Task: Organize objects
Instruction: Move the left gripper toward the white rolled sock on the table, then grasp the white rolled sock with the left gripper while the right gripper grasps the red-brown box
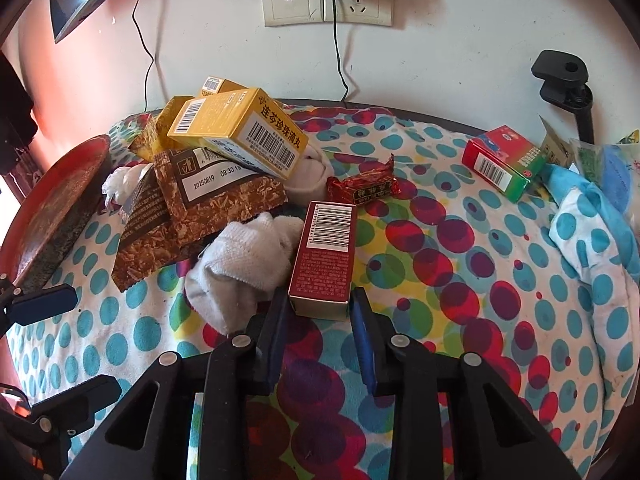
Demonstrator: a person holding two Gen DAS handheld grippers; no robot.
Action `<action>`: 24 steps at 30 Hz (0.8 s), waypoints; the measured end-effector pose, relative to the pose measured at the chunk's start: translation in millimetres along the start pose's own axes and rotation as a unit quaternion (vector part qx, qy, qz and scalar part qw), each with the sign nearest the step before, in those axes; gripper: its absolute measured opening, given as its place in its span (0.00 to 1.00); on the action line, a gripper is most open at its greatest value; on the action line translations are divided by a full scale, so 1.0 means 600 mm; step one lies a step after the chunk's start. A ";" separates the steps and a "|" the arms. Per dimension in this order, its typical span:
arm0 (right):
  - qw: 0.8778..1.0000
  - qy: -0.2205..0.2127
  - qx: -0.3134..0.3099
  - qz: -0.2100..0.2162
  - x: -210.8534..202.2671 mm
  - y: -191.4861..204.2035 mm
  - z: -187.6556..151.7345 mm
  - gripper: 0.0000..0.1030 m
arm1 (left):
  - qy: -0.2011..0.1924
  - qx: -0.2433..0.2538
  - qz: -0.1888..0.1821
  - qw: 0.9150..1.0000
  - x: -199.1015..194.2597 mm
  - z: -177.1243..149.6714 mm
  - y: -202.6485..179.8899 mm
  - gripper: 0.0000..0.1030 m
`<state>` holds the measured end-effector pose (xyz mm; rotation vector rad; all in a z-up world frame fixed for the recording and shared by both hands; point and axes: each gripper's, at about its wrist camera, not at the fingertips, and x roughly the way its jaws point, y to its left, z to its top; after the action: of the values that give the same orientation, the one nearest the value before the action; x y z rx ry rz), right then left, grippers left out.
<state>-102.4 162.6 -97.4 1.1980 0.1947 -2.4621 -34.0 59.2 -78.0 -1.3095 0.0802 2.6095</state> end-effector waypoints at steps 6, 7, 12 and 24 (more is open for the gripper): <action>1.000 -0.007 -0.004 -0.005 0.007 -0.001 0.003 0.27 | 0.005 -0.009 -0.003 1.000 0.017 0.014 -0.007 0.68; 1.000 -0.009 -0.004 -0.011 0.007 -0.003 0.002 0.27 | 0.002 -0.008 -0.004 1.000 0.019 0.017 -0.011 0.68; 1.000 -0.012 0.002 -0.023 0.003 -0.020 0.000 0.27 | 0.003 0.009 -0.017 1.000 0.034 0.030 -0.035 0.68; 0.999 -0.015 0.041 0.000 -0.006 -0.065 -0.012 0.27 | 0.006 0.024 -0.004 1.000 0.088 0.068 -0.065 0.68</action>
<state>-111.2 201.4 -101.1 1.1941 0.0866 -2.5075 -88.3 112.1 -93.8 -1.3070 0.1380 2.5765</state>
